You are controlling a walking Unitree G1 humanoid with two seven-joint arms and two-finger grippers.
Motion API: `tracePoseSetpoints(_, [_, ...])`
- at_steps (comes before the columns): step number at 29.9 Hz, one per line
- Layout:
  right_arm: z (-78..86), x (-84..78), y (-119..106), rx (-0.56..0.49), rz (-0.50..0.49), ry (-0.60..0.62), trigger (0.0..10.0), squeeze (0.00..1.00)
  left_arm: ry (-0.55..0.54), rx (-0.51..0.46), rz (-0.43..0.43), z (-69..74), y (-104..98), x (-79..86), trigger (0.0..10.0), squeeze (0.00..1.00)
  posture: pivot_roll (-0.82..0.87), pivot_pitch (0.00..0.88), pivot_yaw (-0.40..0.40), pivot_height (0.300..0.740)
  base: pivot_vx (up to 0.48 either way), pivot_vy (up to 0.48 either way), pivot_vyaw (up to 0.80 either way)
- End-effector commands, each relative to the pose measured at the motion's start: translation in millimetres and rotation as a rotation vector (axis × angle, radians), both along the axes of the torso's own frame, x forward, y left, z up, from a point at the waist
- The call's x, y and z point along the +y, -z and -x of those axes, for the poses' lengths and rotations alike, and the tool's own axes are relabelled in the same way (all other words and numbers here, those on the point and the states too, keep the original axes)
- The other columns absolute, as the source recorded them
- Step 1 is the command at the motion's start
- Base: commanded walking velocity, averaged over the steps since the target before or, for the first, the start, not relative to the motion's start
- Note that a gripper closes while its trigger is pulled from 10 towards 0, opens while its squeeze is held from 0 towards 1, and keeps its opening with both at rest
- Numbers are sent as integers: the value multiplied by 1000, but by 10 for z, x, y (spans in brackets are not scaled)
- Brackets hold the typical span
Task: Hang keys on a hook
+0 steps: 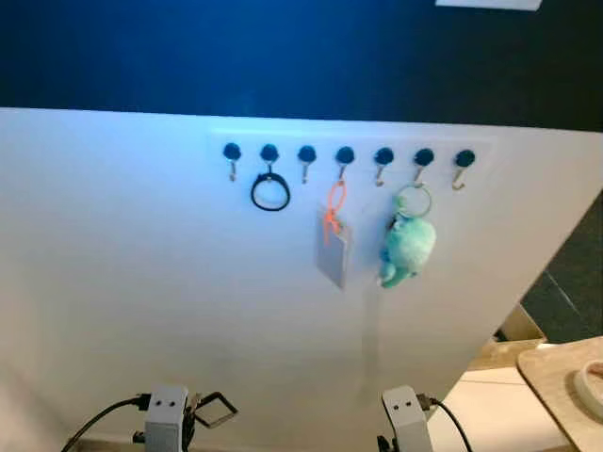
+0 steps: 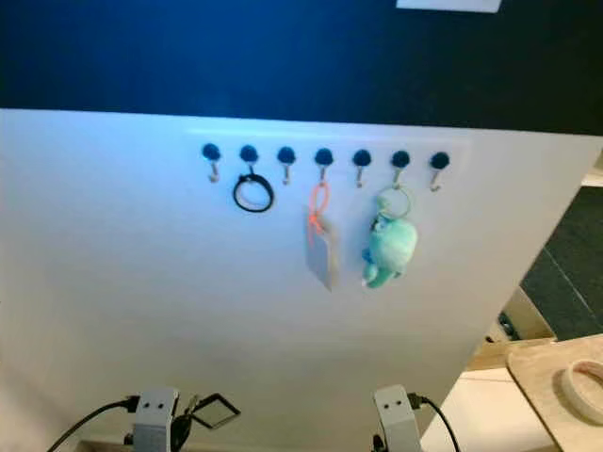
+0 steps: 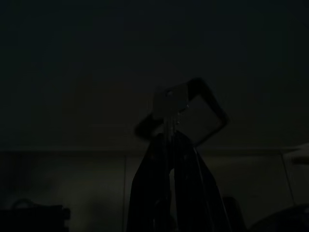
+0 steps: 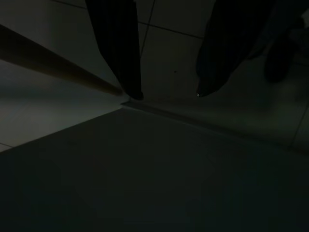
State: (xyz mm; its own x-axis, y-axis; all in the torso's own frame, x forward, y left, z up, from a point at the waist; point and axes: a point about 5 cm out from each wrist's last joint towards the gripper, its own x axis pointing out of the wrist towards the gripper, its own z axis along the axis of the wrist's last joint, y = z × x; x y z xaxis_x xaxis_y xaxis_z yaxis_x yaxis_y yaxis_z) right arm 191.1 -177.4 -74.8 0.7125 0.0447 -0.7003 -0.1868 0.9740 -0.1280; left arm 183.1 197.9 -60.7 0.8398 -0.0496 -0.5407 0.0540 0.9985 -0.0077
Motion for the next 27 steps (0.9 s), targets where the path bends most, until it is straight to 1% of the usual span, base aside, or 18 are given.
tracePoseSetpoints(1, [-25,31,-13,-13,-6,3,10000,0,-1,15,-4,32,16,22,10000,0,49,10,-20,740,0,0,0])
tracePoseSetpoints(5, [-38,3,-27,-34,12,27,10000,0,4,16,-3,44,16,27,10000,0,50,13,-17,740,0,0,0])
tracePoseSetpoints(13, [-9,-37,-17,-31,19,42,10000,0,22,21,2,79,25,33,10000,0,49,19,-10,740,0,0,0])
tracePoseSetpoints(19, [2,-31,-10,-27,20,41,10000,0,19,28,3,93,33,43,10000,0,51,20,-14,740,0,0,0])
tracePoseSetpoints(27, [-8,-9,-12,-26,16,37,10000,0,14,38,9,86,42,41,10000,0,52,18,-13,740,-287,0,0])
